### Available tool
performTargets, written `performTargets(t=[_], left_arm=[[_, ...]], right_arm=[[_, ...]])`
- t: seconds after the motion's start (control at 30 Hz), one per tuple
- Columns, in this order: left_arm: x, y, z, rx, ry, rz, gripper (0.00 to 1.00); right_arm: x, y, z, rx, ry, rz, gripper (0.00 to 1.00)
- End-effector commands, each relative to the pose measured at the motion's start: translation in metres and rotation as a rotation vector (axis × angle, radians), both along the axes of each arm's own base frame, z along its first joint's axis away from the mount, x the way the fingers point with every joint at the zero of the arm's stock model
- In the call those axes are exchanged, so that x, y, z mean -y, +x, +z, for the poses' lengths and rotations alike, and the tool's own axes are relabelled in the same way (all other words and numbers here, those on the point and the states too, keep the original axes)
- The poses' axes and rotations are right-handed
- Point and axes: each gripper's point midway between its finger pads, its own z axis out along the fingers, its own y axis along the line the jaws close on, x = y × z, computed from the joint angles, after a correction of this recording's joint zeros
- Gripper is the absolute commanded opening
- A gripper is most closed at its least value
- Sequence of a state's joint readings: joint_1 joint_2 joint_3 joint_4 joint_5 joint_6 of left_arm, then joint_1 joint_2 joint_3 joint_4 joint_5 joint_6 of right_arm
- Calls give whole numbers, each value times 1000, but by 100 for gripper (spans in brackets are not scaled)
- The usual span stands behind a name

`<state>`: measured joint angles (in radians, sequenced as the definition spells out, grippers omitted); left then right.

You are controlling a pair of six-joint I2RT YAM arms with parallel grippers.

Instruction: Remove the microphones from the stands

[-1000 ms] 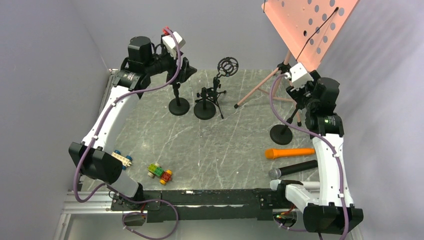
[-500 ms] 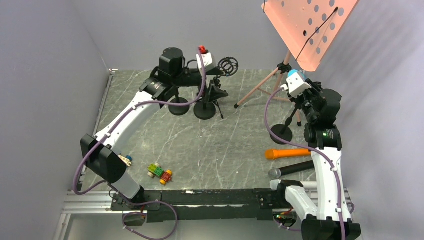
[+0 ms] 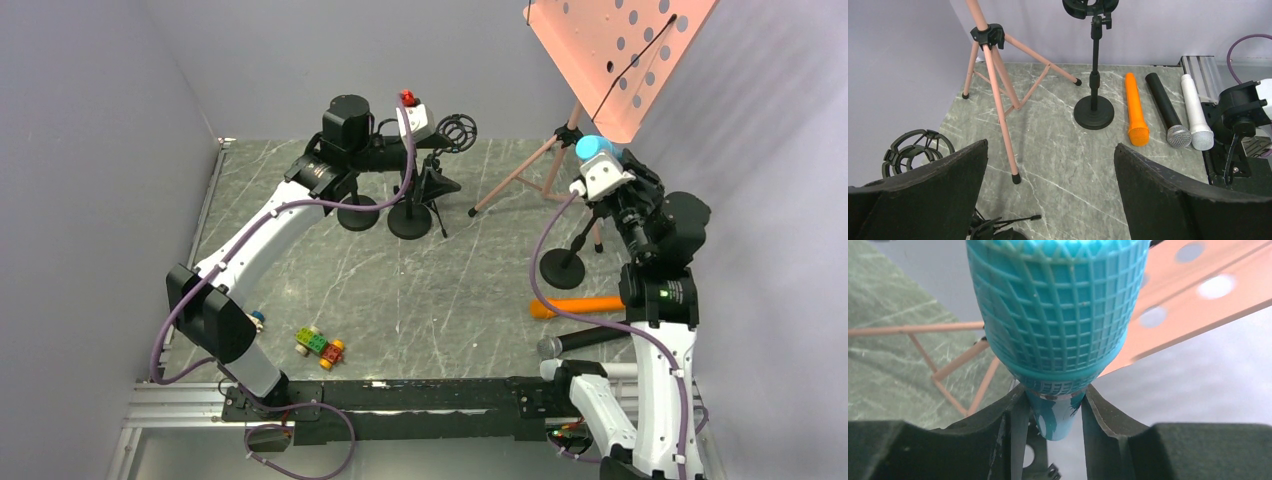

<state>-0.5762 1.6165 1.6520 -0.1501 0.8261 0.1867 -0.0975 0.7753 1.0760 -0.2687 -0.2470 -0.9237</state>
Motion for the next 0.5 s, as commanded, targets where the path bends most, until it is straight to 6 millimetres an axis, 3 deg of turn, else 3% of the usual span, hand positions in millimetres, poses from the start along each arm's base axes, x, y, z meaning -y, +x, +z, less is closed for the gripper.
performTargets(t=[0.0,0.17,0.23,0.3,0.33,0.37,0.47], left_arm=[[5,-3,23,46,-49,-23,99],[5,-2,24,39,-57,-24,99],[5,-4,24,41,-53,-28,99],[3,-6,24,50,-46,-29,99],[2,-6,22,52,-41,-29,99],[2,-6,22,57,-39,-26,99],[1,-5,17,49,-38,-17,99]], right_arm=[[-21,-15,52,88,34,106,0],[-51,-32,66,37,120,262,0],[-68,-40,57,-53,151,353,0],[-84,-52,30,-188,123,446,0],[-90,-64,0,-313,98,492,0],[-94,-74,-18,-391,57,534,0],[-101,-91,-56,-564,39,614,0]])
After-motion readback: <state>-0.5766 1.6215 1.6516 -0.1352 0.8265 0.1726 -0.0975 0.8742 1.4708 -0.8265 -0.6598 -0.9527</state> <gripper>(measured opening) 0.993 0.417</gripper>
